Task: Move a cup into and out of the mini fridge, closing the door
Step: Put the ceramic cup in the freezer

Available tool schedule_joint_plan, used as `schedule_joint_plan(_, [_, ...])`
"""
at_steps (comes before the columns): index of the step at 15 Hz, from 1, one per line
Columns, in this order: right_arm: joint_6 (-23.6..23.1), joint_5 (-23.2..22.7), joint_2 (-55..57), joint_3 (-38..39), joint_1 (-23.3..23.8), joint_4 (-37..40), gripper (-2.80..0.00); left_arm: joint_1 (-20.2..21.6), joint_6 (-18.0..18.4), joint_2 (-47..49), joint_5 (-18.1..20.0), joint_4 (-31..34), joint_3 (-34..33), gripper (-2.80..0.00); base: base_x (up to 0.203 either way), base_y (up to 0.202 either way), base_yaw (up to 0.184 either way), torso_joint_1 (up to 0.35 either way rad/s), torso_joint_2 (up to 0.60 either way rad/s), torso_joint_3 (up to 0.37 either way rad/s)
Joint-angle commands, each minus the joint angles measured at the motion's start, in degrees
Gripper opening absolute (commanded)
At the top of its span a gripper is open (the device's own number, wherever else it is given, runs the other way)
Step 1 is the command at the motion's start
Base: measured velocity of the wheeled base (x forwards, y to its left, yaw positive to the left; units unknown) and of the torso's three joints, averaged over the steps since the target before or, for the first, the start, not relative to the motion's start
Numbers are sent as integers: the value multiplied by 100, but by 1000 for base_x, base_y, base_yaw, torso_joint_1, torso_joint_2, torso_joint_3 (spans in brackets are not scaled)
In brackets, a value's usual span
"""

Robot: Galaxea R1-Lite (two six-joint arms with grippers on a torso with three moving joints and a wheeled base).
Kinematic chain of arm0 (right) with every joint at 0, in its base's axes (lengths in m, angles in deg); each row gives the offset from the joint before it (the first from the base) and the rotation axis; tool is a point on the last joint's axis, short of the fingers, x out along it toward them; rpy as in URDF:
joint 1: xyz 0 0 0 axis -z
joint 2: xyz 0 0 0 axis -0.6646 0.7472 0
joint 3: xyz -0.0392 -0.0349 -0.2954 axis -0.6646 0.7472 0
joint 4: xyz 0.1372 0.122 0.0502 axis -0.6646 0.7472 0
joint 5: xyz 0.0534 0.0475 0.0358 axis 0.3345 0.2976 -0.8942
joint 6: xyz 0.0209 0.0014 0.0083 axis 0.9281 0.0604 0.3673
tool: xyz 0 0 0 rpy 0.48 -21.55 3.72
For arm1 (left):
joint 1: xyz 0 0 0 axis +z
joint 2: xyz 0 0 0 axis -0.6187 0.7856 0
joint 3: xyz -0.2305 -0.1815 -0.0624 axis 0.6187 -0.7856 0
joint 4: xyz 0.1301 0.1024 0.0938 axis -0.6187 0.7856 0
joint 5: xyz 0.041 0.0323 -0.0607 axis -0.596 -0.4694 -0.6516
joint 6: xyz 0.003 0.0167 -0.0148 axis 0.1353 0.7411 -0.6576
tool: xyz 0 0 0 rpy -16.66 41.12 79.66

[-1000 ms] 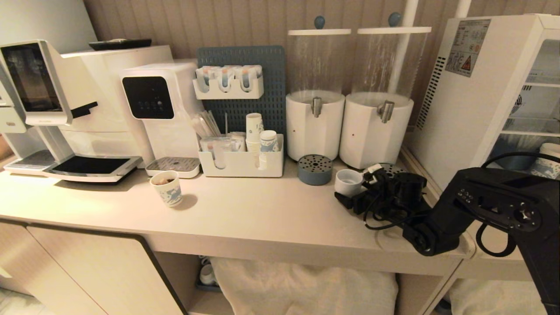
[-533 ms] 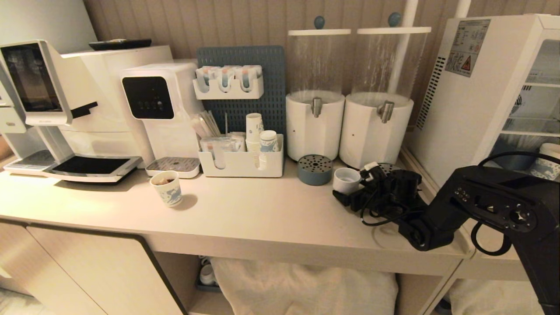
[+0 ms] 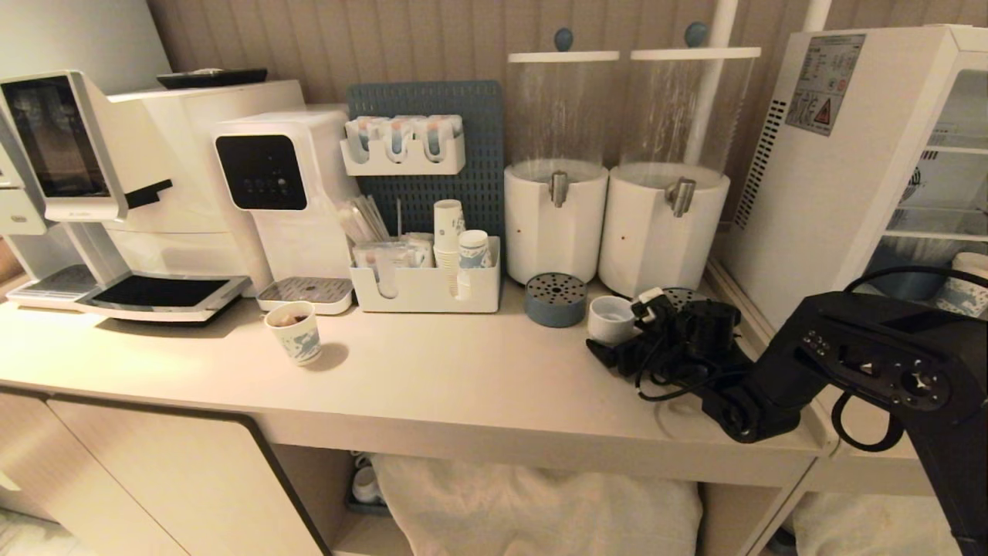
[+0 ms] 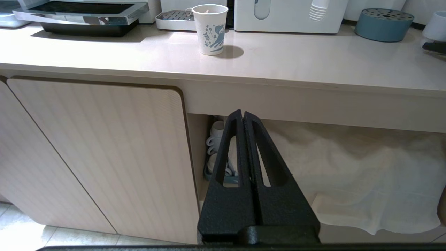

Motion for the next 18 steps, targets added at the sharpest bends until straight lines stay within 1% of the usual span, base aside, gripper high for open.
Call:
schedule_joint_plan(1, [1,-8,-42,-9,-2,-37,0,2,-2,-2,0,-4,0,-280,0,0,0,0,0,0])
schedule_joint_plan(12, [10,-8,-94,-123,-2,156,0,2,-2,-2,0,-4,0,-280,0,0,0,0,0,0])
schedule_joint_plan(13, [10,-8,-94,-123,-2,156,-280,2,-2,-2,0,-4,0,-280,0,0,0,0,0,0])
schedule_joint_plan(18, [19,-8,-121,-64,0,140,-280,2,-2,-2,0,-4,0,-280,0,0,0,0,0,0])
